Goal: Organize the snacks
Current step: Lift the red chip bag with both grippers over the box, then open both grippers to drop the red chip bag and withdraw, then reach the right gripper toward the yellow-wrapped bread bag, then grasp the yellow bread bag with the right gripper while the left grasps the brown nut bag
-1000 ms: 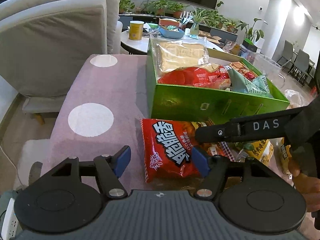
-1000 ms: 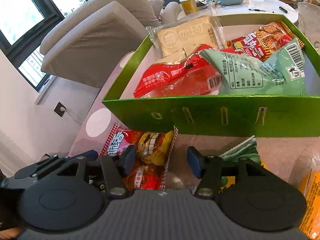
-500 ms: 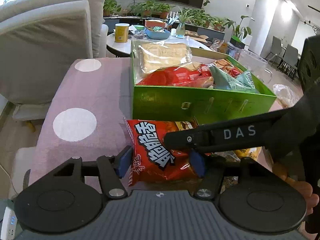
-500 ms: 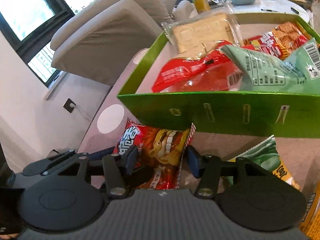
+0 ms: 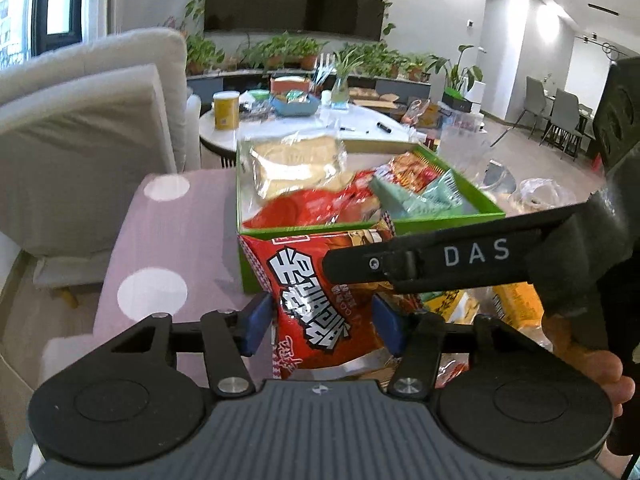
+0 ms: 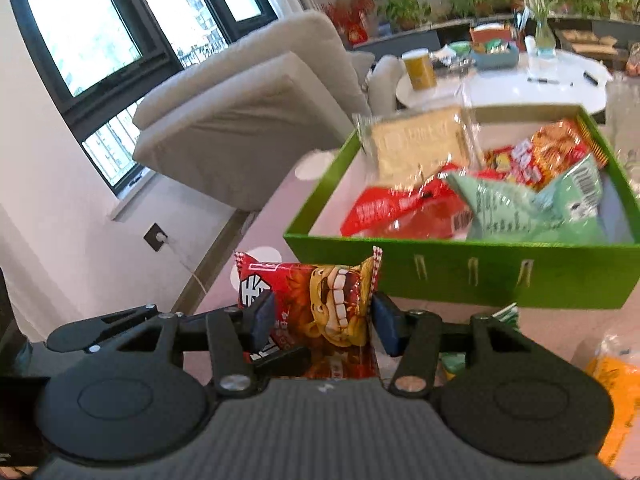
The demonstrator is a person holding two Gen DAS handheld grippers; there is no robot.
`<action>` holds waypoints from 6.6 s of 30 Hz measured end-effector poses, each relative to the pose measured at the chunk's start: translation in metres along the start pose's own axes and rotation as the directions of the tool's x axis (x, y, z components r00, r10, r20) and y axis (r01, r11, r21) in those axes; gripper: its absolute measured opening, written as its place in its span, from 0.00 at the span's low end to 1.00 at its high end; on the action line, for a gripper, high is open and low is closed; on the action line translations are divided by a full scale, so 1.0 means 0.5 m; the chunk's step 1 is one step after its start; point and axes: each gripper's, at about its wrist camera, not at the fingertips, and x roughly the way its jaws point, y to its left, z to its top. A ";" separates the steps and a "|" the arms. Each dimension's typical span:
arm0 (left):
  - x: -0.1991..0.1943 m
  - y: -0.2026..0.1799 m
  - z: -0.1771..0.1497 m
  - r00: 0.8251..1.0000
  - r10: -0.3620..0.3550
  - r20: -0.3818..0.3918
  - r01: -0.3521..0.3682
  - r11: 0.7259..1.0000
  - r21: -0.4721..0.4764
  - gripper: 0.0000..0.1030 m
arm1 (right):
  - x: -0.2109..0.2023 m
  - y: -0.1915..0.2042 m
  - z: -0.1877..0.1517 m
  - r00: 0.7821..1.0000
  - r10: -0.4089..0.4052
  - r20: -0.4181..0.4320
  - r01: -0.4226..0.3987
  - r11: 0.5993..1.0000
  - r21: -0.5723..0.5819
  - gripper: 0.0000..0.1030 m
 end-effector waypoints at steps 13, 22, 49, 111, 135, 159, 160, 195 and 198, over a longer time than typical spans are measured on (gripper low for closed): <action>0.014 -0.030 0.088 0.996 0.026 0.083 -0.032 0.997 0.073 0.49 | -0.026 -0.010 0.065 0.991 -0.014 0.136 0.024 0.997 -0.070 0.61; 0.046 -0.030 0.136 0.993 0.028 0.112 -0.036 0.996 0.078 0.49 | -0.021 -0.019 0.109 0.983 -0.027 0.183 0.046 0.994 -0.101 0.61; 0.271 0.005 0.238 0.991 0.092 0.093 -0.103 0.987 0.123 0.49 | 0.124 -0.131 0.203 0.981 -0.049 0.190 0.073 0.990 -0.122 0.61; -0.106 -0.047 -0.046 0.980 0.188 0.059 -0.184 0.981 -0.068 0.79 | -0.235 0.041 -0.075 0.905 -0.174 0.388 0.259 0.949 -0.179 0.62; -0.114 -0.036 -0.118 0.973 0.229 0.005 -0.228 0.971 -0.074 0.83 | -0.132 0.007 -0.188 0.963 -0.266 0.045 0.270 0.958 -0.102 0.62; -0.042 -0.069 -0.128 0.983 0.167 -0.070 -0.171 0.984 -0.049 0.83 | -0.103 -0.028 -0.194 0.959 -0.283 -0.019 0.280 0.955 -0.094 0.60; -0.037 -0.072 -0.128 0.984 0.165 -0.074 -0.168 0.985 -0.046 0.83 | -0.108 -0.030 -0.191 0.959 -0.284 -0.010 0.282 0.955 -0.090 0.60; 0.035 -0.097 -0.128 0.976 0.158 -0.153 -0.160 0.987 -0.007 0.60 | -0.123 -0.056 -0.164 0.963 -0.268 0.026 0.270 0.961 -0.058 0.60; 0.028 -0.096 -0.124 0.977 0.143 -0.159 -0.147 0.989 -0.017 0.50 | -0.128 -0.051 -0.161 0.963 -0.269 0.033 0.270 0.961 -0.060 0.59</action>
